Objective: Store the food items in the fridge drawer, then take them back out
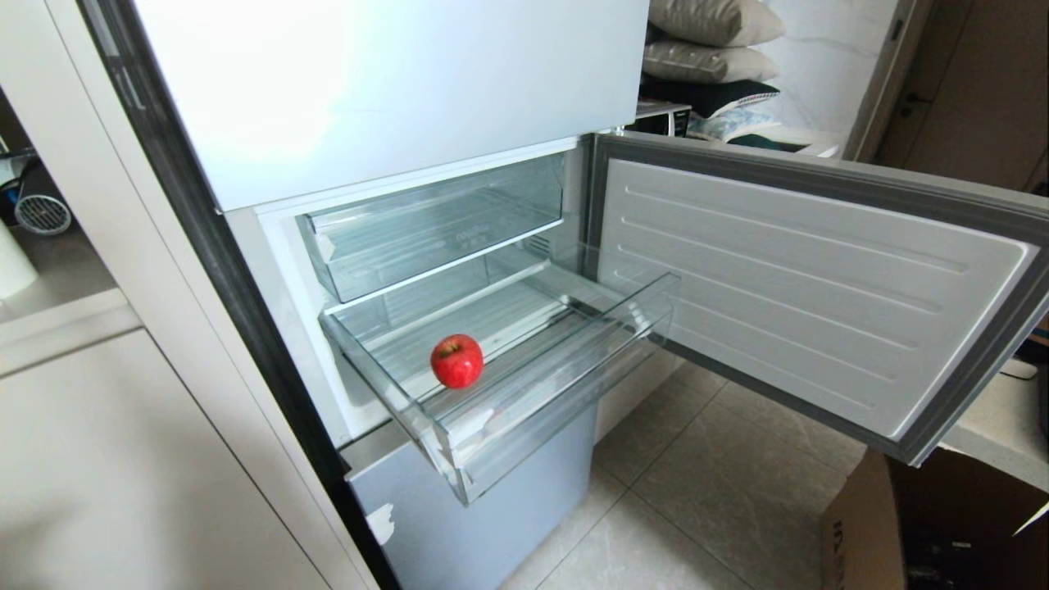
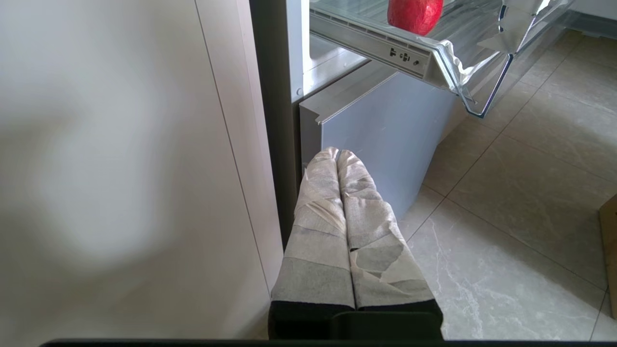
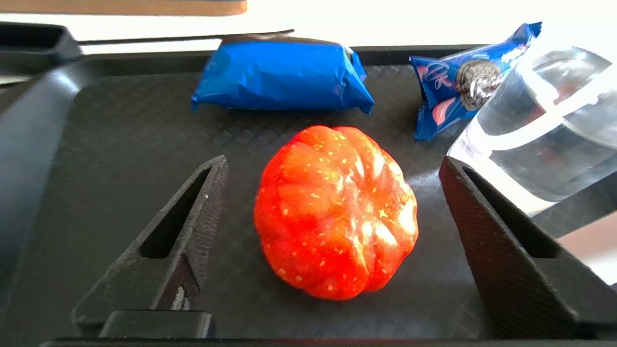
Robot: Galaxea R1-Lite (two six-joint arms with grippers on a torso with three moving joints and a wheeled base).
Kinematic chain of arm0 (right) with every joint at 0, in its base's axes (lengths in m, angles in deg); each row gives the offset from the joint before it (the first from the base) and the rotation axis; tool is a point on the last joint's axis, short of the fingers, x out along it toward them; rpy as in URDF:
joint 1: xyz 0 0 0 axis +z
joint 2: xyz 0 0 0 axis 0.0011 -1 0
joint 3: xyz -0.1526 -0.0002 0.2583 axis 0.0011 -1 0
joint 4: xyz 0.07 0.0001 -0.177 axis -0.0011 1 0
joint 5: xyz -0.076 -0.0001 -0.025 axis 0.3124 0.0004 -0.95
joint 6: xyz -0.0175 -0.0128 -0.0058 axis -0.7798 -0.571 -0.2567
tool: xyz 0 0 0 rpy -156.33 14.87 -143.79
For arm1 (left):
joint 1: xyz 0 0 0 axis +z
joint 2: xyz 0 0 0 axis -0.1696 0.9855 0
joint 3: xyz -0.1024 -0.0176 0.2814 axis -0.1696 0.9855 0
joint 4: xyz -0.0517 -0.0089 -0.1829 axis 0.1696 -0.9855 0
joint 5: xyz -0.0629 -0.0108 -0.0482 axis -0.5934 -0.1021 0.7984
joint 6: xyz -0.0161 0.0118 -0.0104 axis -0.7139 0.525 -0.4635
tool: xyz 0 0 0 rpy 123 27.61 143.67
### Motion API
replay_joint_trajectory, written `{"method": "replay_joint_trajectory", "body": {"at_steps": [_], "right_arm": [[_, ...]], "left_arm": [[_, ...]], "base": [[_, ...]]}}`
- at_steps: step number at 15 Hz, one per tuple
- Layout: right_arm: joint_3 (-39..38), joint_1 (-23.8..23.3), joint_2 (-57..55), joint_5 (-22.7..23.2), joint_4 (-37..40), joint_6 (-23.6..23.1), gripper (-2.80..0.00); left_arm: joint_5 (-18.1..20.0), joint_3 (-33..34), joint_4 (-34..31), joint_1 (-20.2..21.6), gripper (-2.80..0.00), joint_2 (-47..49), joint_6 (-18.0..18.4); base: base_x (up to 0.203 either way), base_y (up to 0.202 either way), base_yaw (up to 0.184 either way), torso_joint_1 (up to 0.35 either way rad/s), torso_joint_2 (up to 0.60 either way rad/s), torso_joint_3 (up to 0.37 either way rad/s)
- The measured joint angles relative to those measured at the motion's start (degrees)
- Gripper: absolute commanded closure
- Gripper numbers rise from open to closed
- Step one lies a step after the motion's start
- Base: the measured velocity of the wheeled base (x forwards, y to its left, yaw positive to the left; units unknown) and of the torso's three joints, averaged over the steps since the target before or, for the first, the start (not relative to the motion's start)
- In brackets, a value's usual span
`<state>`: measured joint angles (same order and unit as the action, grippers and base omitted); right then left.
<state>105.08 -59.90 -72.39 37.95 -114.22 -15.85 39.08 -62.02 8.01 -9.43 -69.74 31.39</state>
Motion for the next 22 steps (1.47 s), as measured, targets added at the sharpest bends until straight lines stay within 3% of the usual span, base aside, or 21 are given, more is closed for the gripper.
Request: {"method": "replay_joint_trajectory", "body": {"at_steps": [17,18,22], "right_arm": [[3.04,0.52,-5.34,0.27,-0.01,1.84,-2.8],[3.04,0.74,-5.41,0.28,-0.03,1.88,0.0],[3.1,0.86,-5.54,0.28,-0.02,3.22,0.0]], "left_arm": [[0.0,0.0,0.0,0.0,0.0,0.0,0.0],[0.0,0.0,0.0,0.0,0.0,0.0,0.0],[0.0,0.0,0.0,0.0,0.0,0.0,0.0]], "base": [[0.0,0.0,0.0,0.0,0.0,0.0],[0.0,0.0,0.0,0.0,0.0,0.0],[0.0,0.0,0.0,0.0,0.0,0.0]]}}
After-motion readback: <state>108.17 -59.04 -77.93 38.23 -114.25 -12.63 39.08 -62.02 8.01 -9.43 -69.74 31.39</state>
